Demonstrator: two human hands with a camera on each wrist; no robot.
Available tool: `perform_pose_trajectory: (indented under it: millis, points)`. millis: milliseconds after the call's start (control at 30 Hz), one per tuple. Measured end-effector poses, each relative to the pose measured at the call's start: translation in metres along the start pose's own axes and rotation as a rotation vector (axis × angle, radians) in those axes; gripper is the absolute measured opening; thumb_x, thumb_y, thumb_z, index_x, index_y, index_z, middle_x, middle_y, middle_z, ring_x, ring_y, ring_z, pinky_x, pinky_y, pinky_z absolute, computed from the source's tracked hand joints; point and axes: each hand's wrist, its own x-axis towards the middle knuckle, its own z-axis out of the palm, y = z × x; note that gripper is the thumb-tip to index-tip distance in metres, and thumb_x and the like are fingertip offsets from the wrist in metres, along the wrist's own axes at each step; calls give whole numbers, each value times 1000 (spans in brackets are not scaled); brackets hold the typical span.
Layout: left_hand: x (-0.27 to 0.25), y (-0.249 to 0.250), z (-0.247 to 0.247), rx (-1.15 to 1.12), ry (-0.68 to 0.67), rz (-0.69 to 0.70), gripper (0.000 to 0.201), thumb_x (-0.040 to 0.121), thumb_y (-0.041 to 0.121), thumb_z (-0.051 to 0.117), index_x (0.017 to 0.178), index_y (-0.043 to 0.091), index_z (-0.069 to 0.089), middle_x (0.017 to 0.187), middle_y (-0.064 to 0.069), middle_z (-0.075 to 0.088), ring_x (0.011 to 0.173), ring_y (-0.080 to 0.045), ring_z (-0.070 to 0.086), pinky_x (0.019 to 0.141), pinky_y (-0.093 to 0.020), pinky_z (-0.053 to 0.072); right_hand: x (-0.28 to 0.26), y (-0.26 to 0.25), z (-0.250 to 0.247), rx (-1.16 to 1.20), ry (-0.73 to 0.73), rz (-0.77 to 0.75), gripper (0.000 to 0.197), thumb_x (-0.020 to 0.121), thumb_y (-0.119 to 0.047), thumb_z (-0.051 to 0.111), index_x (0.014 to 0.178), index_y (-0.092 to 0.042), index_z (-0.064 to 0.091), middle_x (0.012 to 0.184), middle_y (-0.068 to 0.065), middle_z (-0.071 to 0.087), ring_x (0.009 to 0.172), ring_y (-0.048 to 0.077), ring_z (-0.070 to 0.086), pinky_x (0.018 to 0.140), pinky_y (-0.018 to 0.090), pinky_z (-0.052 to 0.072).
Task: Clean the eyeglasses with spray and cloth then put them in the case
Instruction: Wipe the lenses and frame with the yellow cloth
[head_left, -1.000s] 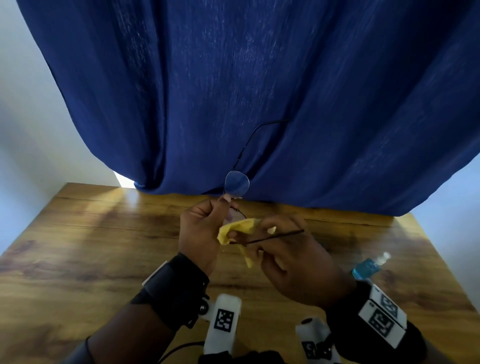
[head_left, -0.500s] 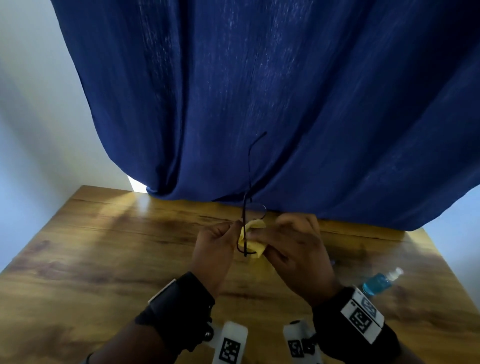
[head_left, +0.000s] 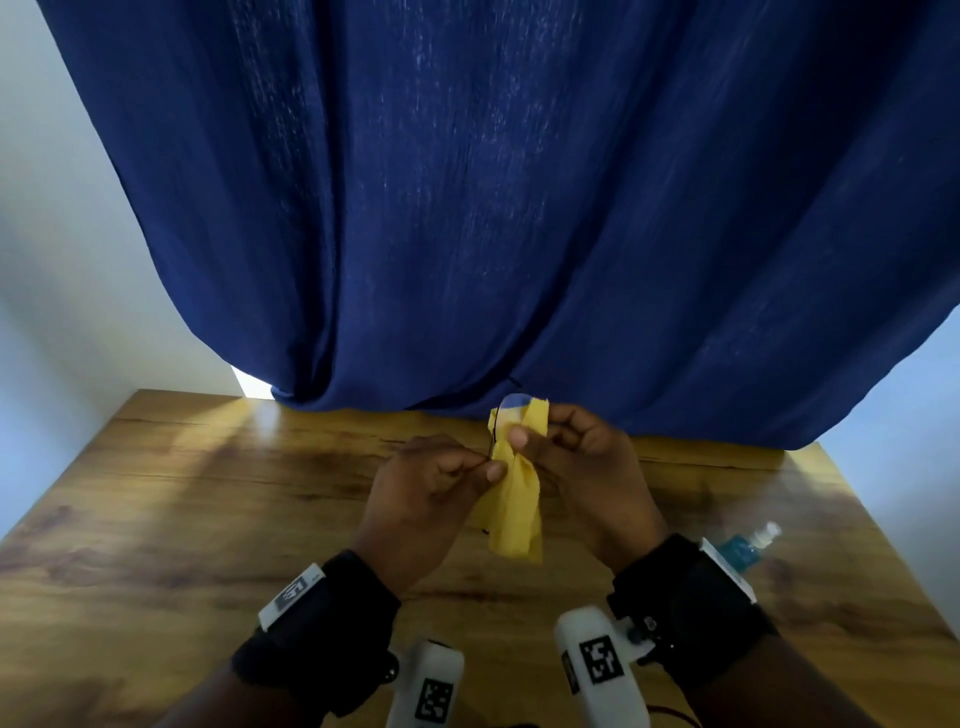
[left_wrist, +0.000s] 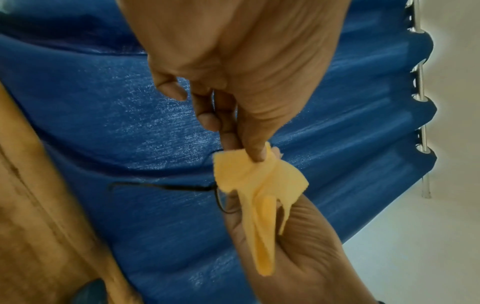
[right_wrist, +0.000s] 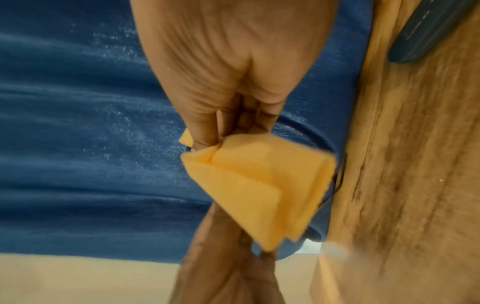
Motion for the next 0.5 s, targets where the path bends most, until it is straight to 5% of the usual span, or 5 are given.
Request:
perform_pose_trajectory:
  millis: [200, 333, 400, 500]
  points:
    - [-11, 6, 1, 108, 19, 19, 21, 96, 38, 60, 95, 27, 77, 88, 11, 70, 89, -13, 66, 76, -36, 56, -8, 8, 6, -56, -77, 29, 26, 85, -21, 80, 108, -11, 78, 104, 11, 79, 104, 30, 74, 97, 47, 59]
    - [-15, 6, 2, 56, 39, -4, 11, 93, 29, 68, 94, 27, 79, 88, 11, 72, 88, -11, 68, 76, -37, 58, -10, 8, 13, -157, 15, -50, 37, 73, -38, 85, 89, -6, 74, 81, 12, 77, 78, 30, 74, 73, 43, 61]
    - [-15, 8, 3, 44, 7, -9, 9, 91, 27, 71, 93, 26, 80, 87, 11, 73, 87, -12, 69, 75, -35, 59, -10, 10, 14, -192, 39, -65, 48, 70, -44, 84, 88, -2, 72, 82, 18, 76, 78, 37, 72, 70, 49, 59]
    - [-13, 6, 0, -31, 56, -99, 6, 91, 24, 75, 91, 27, 80, 90, 16, 74, 88, -6, 70, 76, -26, 58, -10, 13, 10, -123, -55, -34, 25, 83, -29, 80, 97, -8, 78, 91, 12, 79, 88, 30, 76, 77, 47, 63]
